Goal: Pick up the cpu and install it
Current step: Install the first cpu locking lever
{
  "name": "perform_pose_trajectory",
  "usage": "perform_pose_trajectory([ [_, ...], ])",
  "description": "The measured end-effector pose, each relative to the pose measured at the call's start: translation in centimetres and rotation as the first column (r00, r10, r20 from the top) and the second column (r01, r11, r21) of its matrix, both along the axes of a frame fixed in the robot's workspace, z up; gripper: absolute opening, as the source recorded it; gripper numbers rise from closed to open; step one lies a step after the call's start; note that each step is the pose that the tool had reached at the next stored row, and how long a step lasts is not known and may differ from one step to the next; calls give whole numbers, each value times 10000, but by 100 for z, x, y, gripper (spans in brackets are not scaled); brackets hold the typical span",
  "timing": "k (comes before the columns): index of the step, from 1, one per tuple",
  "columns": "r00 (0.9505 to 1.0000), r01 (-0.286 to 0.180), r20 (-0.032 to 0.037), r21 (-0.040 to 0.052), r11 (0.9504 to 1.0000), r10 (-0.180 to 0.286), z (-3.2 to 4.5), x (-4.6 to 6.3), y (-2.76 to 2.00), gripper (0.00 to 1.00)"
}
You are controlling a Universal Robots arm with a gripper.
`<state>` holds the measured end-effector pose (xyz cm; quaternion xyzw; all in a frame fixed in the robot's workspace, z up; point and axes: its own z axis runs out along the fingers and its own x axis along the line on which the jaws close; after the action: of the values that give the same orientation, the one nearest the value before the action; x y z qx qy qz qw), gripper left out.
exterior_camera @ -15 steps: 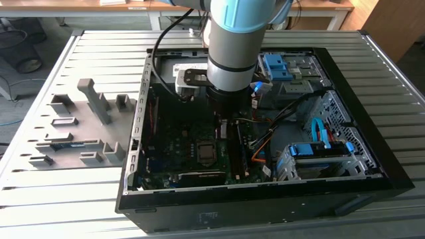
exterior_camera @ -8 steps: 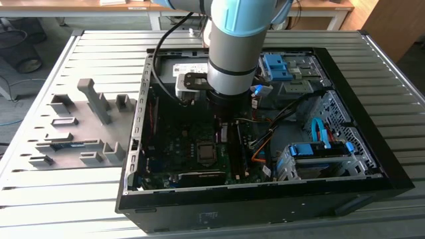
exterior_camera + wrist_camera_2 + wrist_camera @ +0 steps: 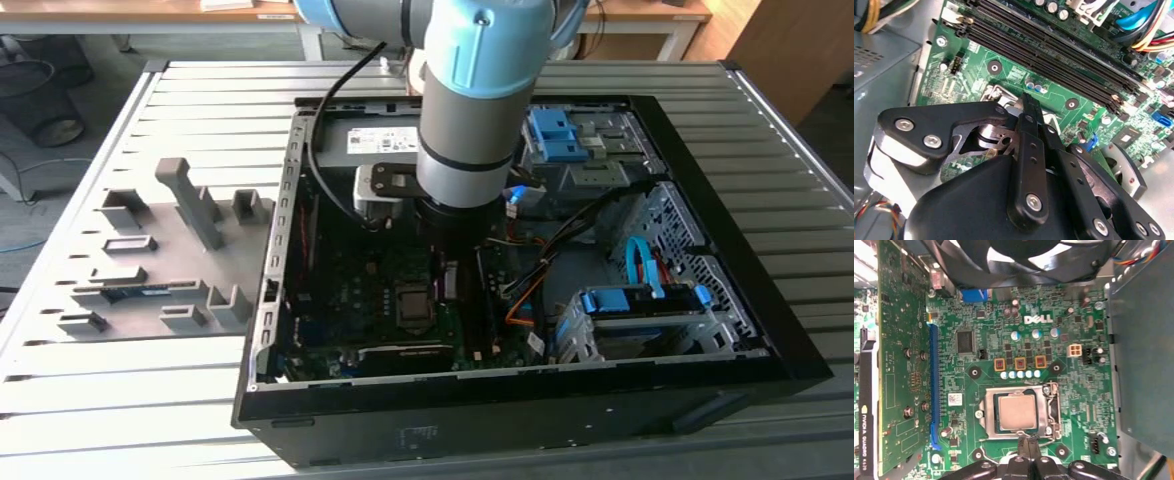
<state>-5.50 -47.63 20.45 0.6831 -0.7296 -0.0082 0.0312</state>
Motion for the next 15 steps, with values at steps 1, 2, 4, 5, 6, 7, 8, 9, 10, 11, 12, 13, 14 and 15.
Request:
perform_pose_trajectory([
  [1,10000,-16,0,0,10000,16,-17,0,-10,10],
  [2,10000,-33,0,3,10000,33,-32,0,-20,10],
  [4,10000,-74,1,3,10000,74,-51,-1,-38,10],
  [5,10000,-94,1,2,10000,94,-56,-2,-48,10],
  [6,9999,-110,1,3,9999,110,-59,-2,-62,10],
  [7,9999,-123,1,2,9999,123,-61,-3,-81,10],
  [8,9999,-139,1,1,9999,139,-63,-4,-100,10],
  [9,9999,-155,1,1,9999,155,-65,-4,-119,10],
  [10,9999,-171,1,1,9999,171,-67,-5,-141,10],
  [11,9998,-185,1,0,9998,185,-69,-6,-162,10],
  [12,9998,-196,1,-1,9998,196,-72,-7,-183,10],
  [13,9998,-207,1,1,9998,207,-74,-8,-203,10],
  [14,9998,-217,0,1,9998,217,-76,-9,-222,10],
  [15,9997,-227,1,1,9997,227,-78,-10,-239,10],
])
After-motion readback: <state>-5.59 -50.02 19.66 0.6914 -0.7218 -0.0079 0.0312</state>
